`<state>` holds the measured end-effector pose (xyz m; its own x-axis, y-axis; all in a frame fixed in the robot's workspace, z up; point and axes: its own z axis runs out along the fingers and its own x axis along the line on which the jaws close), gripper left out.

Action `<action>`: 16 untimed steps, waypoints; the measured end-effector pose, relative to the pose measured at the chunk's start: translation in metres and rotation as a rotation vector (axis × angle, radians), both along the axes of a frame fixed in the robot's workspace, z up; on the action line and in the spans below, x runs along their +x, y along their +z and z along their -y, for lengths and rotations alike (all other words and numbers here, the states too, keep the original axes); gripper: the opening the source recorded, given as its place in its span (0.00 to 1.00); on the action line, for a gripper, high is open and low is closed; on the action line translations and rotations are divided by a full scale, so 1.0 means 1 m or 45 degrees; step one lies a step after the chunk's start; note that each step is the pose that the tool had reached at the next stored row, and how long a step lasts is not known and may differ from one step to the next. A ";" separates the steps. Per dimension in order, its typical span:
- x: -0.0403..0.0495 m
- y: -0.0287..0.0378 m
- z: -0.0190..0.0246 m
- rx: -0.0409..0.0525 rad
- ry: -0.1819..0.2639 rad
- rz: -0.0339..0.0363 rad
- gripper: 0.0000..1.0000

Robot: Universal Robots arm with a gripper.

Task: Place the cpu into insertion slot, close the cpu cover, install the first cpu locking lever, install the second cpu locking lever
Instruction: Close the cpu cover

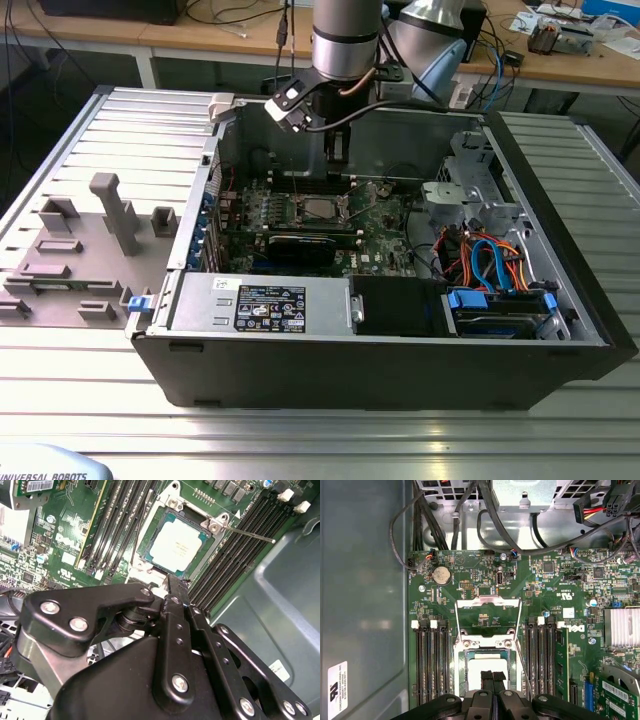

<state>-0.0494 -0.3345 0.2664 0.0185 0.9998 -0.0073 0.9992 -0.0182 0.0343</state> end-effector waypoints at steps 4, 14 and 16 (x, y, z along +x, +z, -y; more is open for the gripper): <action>0.0000 0.0035 0.0000 0.000 0.000 0.0000 0.11; 0.0043 0.0103 0.0001 0.000 0.000 -0.0001 0.11; 0.0083 0.0102 0.0001 0.000 0.000 -0.0001 0.11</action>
<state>-0.0411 -0.3346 0.2766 0.0186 0.9998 -0.0073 0.9992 -0.0183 0.0343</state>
